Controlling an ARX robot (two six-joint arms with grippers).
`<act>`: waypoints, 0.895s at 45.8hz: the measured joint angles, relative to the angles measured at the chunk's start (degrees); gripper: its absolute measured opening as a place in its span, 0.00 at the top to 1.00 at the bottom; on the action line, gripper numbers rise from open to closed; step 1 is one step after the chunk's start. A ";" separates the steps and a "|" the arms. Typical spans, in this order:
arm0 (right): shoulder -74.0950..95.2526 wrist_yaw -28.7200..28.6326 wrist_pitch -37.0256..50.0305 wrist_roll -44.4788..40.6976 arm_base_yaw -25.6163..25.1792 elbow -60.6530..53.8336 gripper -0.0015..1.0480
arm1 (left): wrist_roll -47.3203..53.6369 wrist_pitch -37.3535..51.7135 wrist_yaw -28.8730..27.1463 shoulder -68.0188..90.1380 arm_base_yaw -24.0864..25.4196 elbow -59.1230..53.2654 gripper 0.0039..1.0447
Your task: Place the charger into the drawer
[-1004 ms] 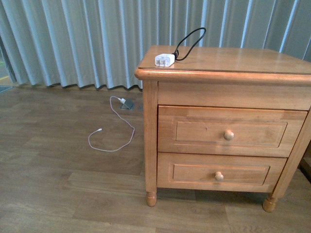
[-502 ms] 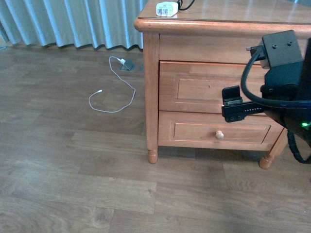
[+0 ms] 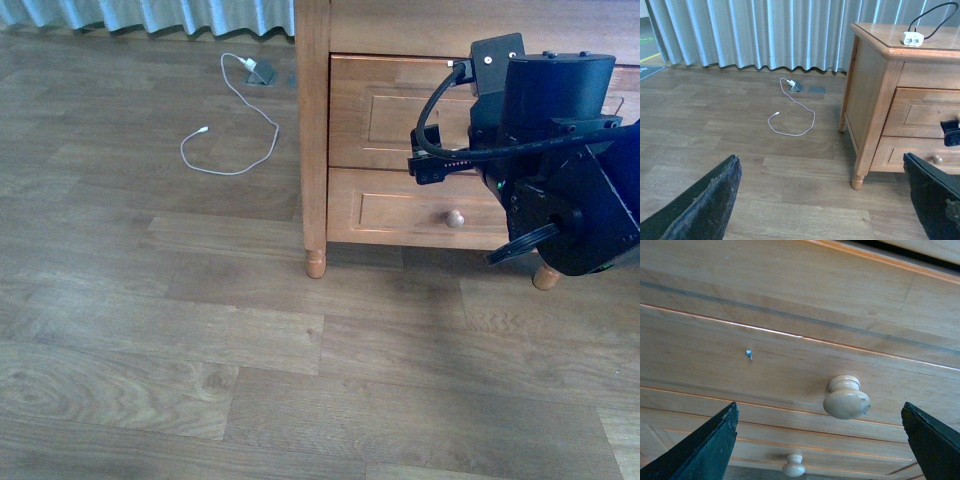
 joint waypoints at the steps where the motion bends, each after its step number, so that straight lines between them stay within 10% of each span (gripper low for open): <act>1: 0.66 0.09 -0.02 -0.02 0.00 0.81 0.08 | 0.00 0.00 0.00 0.00 0.00 0.00 0.06; 30: 3.63 0.55 -2.36 0.07 -0.83 6.49 0.08 | 0.00 0.00 0.00 0.02 0.00 0.00 0.06; 41: 3.65 0.50 -2.73 -0.07 -0.85 6.67 0.41 | 0.00 0.00 0.00 0.00 0.00 0.00 0.06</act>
